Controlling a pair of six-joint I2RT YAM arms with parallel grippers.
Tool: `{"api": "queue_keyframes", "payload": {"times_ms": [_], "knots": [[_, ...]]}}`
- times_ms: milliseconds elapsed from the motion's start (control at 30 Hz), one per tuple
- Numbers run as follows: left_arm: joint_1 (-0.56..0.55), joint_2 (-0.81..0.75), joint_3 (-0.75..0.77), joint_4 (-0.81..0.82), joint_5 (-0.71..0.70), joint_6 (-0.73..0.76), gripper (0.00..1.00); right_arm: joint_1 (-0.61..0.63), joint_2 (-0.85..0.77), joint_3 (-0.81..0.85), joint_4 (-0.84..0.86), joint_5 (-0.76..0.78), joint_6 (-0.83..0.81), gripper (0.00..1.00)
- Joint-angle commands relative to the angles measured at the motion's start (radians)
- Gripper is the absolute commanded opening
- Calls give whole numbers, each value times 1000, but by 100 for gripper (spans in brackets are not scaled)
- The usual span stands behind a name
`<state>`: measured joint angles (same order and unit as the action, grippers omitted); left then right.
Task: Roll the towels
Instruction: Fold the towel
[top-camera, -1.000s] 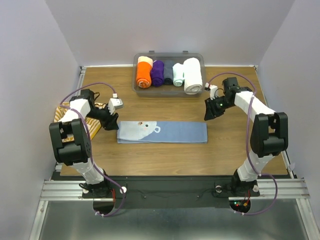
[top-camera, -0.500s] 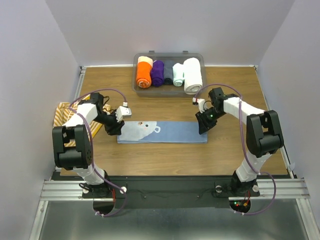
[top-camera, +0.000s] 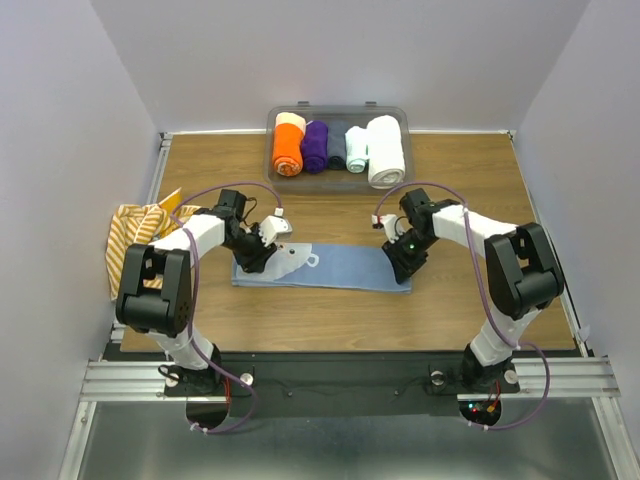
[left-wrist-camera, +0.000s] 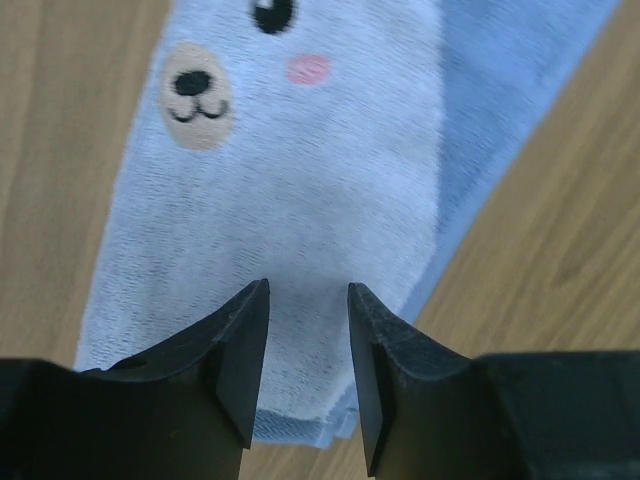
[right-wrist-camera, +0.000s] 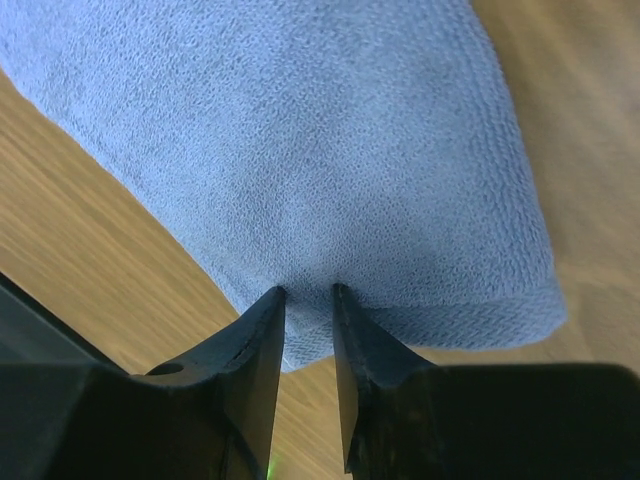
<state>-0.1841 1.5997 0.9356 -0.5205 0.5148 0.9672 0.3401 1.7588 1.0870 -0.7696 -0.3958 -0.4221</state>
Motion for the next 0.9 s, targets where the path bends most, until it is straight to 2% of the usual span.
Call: {"api": "queue_keyframes", "payload": {"times_ms": [0,133,267,333,433,567,667,800,867], "knots": [[5,66,60,117,-65,-154,48,54,41,-73,-57,31,-13,31],[-5,132,130,186,-62,-206,48,88,31,-81,-112,-12,-49,27],[-8,198,218,221,-27,-303,51,157,33,-15,-194,-116,-89,27],[-6,178,246,229,-9,-327,52,157,31,46,-218,-135,-96,27],[0,50,223,229,33,-335,53,158,-13,141,-220,-144,-90,26],[0,-52,174,214,16,-349,54,160,-12,244,-177,-135,-49,26],[0,-70,143,214,-13,-386,54,158,45,280,-131,-92,-17,23],[0,-44,124,229,-38,-487,52,160,166,294,-105,-44,8,15],[2,-37,108,257,-33,-527,52,160,189,280,-89,-29,14,14]]}}
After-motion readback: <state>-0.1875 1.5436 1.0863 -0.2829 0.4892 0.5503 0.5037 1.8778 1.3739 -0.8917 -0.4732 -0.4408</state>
